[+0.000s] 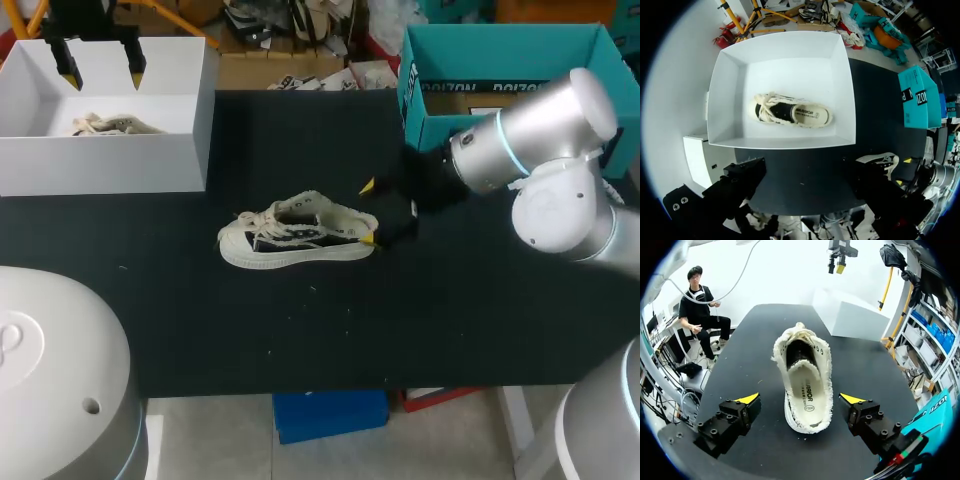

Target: Take the shoe out of the shoebox, open the shoe tongue, remove and reinsert the insole, then place the shoe into the shoebox

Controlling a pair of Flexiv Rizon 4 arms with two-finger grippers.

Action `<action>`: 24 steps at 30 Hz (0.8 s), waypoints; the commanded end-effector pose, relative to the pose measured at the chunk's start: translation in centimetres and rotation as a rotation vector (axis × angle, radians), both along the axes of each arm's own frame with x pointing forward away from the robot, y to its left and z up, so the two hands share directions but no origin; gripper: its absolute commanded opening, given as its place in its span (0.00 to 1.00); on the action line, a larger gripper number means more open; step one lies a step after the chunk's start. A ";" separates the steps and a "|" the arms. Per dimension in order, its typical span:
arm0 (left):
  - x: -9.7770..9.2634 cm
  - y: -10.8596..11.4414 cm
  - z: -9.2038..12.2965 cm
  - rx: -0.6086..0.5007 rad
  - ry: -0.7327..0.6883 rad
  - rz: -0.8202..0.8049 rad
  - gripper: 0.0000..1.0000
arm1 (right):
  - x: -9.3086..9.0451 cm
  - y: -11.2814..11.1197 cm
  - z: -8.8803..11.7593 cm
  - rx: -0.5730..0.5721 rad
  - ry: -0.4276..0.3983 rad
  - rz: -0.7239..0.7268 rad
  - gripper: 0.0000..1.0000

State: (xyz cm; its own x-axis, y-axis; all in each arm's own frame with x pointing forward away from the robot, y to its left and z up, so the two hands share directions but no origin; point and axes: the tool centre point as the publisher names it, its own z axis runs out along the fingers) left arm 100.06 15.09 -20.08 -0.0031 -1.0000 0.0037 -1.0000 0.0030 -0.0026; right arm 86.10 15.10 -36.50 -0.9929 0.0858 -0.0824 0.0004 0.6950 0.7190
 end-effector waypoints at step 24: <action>0.0 0.0 0.0 0.002 0.002 0.002 1.00 | 1.8 0.9 -4.8 0.053 0.062 0.014 1.00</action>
